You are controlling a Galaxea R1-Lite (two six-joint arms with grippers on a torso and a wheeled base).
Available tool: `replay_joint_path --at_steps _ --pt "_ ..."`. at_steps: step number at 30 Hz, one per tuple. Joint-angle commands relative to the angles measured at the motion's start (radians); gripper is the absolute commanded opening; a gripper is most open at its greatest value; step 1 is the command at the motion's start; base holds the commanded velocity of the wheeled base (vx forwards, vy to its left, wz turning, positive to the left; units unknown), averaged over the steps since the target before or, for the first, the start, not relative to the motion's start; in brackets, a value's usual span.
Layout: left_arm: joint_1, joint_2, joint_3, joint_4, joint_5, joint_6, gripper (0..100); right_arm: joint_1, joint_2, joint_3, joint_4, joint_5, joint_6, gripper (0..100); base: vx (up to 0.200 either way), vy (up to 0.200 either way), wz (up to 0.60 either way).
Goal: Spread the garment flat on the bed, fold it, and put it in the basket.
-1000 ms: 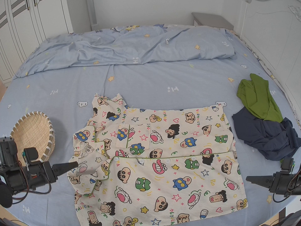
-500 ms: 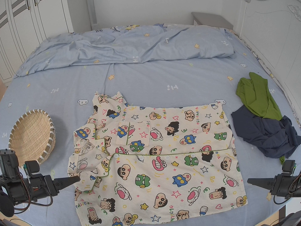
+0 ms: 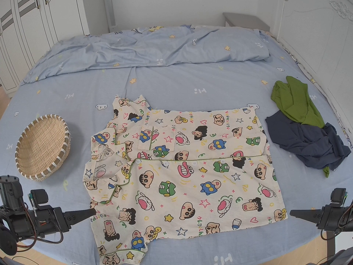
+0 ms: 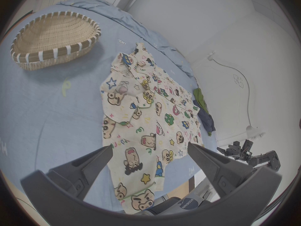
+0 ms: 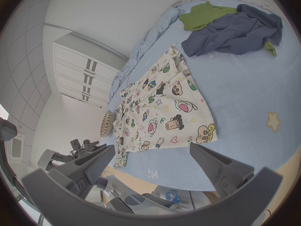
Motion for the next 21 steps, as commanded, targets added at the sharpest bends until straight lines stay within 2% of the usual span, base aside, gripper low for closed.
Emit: replay_joint_path --at_steps 1,2,3,5,9,10,11,12,13,15,17,18,19,21 --pt "-0.071 -0.019 -0.028 -0.012 -0.004 -0.011 100 0.000 0.002 0.017 -0.002 0.001 0.000 100 0.000 0.000 0.00" --pt "-0.071 -0.019 -0.028 -0.012 -0.004 -0.011 100 0.000 0.002 0.017 -0.002 0.001 0.000 100 0.000 0.000 0.00" --pt "-0.134 -0.025 -0.057 -0.014 -0.021 -0.022 100 0.000 0.003 0.017 -0.001 0.001 0.000 100 0.000 0.000 0.00" --pt "-0.146 -0.020 -0.066 -0.023 -0.028 -0.025 100 -0.002 0.005 0.017 0.006 0.001 0.000 100 0.000 0.000 0.00" --pt "-0.036 0.030 -0.060 -0.012 -0.063 -0.031 100 0.001 0.011 0.017 0.018 0.001 -0.003 100 0.000 0.000 0.00" --pt "-0.033 0.033 -0.057 -0.012 -0.070 -0.031 100 0.001 0.011 0.017 0.018 0.001 -0.003 100 0.000 0.000 0.00" --pt "-0.013 0.061 -0.028 -0.019 -0.122 -0.028 100 0.003 0.011 0.017 0.018 0.001 -0.002 100 0.000 0.000 0.00" --pt "-0.013 0.061 -0.028 -0.019 -0.122 -0.028 100 0.003 0.011 0.017 0.018 0.001 -0.002 100 0.000 0.000 0.00" --pt "0.044 0.119 0.018 -0.048 -0.260 0.020 100 0.003 0.008 0.017 0.019 0.001 -0.002 100 0.000 0.000 0.00" --pt "0.111 0.124 0.026 -0.048 -0.340 0.080 100 0.003 0.005 0.017 0.019 0.001 -0.002 100 0.000 0.000 0.00" --pt "0.157 0.130 0.032 -0.043 -0.389 0.139 100 0.003 0.008 0.017 0.019 0.001 -0.002 100 0.000 0.000 0.00" --pt "0.157 0.130 0.032 -0.043 -0.389 0.139 100 0.003 0.008 0.017 0.019 0.001 -0.002 100 0.000 0.000 0.00" --pt "0.180 0.158 0.041 -0.035 -0.398 0.199 100 0.001 0.006 0.017 0.018 0.001 -0.002 100 0.000 0.000 0.00" --pt "0.194 0.193 0.055 -0.037 -0.399 0.251 100 0.001 0.005 0.017 0.018 0.001 -0.002 100 0.000 0.000 0.00"
